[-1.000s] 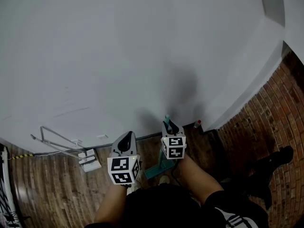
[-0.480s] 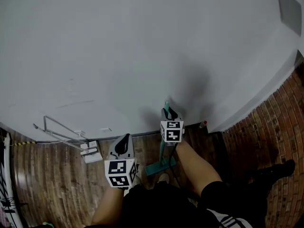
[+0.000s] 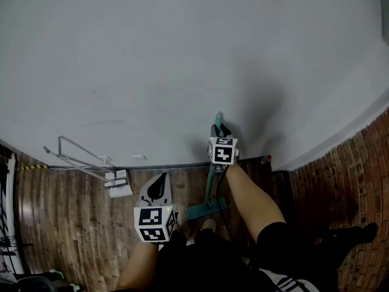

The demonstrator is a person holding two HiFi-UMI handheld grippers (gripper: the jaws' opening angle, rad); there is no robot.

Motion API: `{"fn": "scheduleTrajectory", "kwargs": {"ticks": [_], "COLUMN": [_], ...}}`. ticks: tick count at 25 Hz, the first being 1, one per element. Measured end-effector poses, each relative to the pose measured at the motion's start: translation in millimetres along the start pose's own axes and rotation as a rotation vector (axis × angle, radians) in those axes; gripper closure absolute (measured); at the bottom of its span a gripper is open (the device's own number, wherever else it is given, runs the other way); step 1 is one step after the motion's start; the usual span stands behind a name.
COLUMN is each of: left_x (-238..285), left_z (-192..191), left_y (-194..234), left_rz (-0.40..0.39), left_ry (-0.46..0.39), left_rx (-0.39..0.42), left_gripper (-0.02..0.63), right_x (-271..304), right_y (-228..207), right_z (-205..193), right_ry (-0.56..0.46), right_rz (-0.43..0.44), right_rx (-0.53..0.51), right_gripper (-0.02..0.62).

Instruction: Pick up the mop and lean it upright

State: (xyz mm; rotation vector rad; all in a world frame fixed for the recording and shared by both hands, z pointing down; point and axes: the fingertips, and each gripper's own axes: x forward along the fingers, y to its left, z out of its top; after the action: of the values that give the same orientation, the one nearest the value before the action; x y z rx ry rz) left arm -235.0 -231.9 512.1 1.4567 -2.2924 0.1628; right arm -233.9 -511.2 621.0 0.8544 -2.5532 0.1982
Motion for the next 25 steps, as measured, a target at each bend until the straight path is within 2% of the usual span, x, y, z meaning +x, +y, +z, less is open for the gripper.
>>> {"fn": "scheduleTrajectory", "kwargs": {"ticks": [14, 20, 21, 23, 25], "left_x": [9, 14, 15, 17, 19], "left_z": [4, 7, 7, 9, 11], "left_y": [20, 21, 21, 19, 18], "left_rz": [0.027, 0.011, 0.008, 0.000, -0.010], "left_ry": [0.001, 0.000, 0.000, -0.001, -0.004], "left_rx": [-0.014, -0.009, -0.009, -0.008, -0.008], "left_gripper": [0.609, 0.609, 0.609, 0.609, 0.609], "right_x": [29, 31, 30, 25, 16], "right_y": [0, 3, 4, 7, 7], "right_z": [0, 2, 4, 10, 15], "right_ry": [0.028, -0.003, -0.023, -0.069, -0.101], "right_rz": [-0.024, -0.003, 0.012, 0.032, 0.027], "right_rx": [-0.006, -0.001, 0.000, 0.002, -0.003], "right_gripper": [0.489, 0.489, 0.461, 0.347, 0.336]}}
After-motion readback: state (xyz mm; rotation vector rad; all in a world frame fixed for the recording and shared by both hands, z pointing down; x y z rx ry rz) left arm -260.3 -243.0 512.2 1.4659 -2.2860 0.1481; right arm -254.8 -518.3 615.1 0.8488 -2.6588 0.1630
